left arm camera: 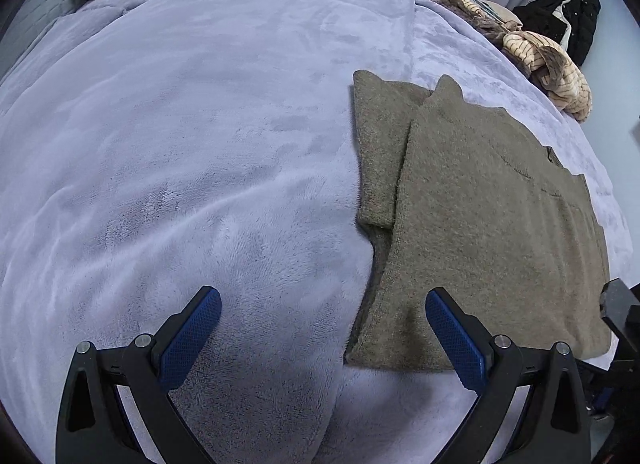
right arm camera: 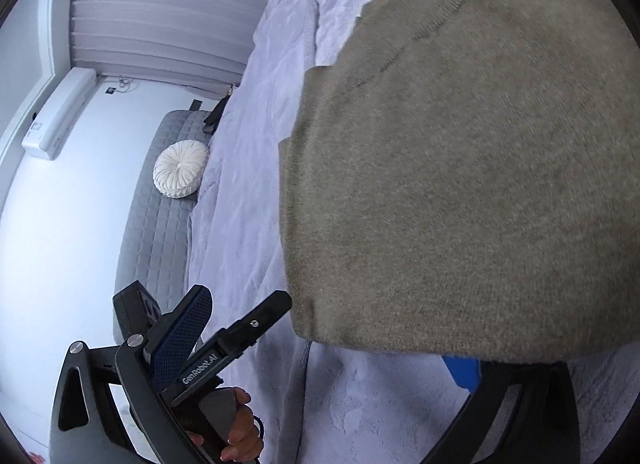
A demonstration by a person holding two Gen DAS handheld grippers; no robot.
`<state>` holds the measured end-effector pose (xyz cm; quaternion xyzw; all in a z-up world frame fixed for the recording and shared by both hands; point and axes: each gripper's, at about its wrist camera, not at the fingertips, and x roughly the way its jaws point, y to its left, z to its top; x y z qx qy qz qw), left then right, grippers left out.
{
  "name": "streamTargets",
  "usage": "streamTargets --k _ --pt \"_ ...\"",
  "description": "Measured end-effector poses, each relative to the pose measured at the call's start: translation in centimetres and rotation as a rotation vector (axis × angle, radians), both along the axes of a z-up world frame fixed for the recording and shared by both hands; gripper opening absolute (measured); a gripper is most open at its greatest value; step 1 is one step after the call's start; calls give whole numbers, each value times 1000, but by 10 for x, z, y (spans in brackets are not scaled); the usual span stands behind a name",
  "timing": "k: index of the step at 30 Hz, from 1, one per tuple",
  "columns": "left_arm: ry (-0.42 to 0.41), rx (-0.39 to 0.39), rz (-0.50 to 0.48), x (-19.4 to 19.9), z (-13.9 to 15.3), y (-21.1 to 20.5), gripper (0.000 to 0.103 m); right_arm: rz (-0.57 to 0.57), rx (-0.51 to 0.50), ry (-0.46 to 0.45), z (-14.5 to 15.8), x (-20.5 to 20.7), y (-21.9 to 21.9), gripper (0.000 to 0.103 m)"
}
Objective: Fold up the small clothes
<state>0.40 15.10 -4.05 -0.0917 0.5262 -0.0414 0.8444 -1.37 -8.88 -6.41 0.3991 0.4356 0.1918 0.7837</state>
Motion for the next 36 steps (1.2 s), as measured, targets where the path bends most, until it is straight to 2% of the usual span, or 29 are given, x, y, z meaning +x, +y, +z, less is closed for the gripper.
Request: streamTargets --k 3,10,11,15,16,17,18,19,20,22,25,29,33,36 --pt "6 3 -4 3 -2 -3 103 7 -17 -23 4 6 3 103" --pt "-3 -20 -14 6 -3 -1 103 -9 29 41 -18 21 9 103" --pt "-10 -49 -14 6 -3 1 103 -9 32 42 -18 23 11 103" --pt "-21 -267 4 10 -6 21 103 -29 68 51 -20 31 15 102" --pt "-20 -325 10 11 -7 26 103 -34 88 50 -20 32 14 90" --pt "-18 -373 14 13 -8 31 103 -37 101 55 -21 33 13 51" --pt "-16 -416 17 14 -9 34 103 -42 91 78 -24 35 12 31" --pt "-12 -463 19 16 -10 37 103 -46 77 93 -26 37 11 14" --pt "-6 -512 20 19 -11 39 103 -47 86 85 -26 38 9 11" --pt "2 -621 -1 25 -12 40 103 -36 89 42 -18 38 6 11" --pt "27 -743 -38 41 -15 32 102 -14 69 -51 6 37 4 10" --pt "62 -842 -125 69 -14 6 103 16 69 -120 28 34 2 10" --pt "78 -814 -195 85 -6 -26 103 47 53 -113 25 27 2 10" --pt "64 -719 -206 90 -1 -45 102 94 12 -57 15 24 8 10"
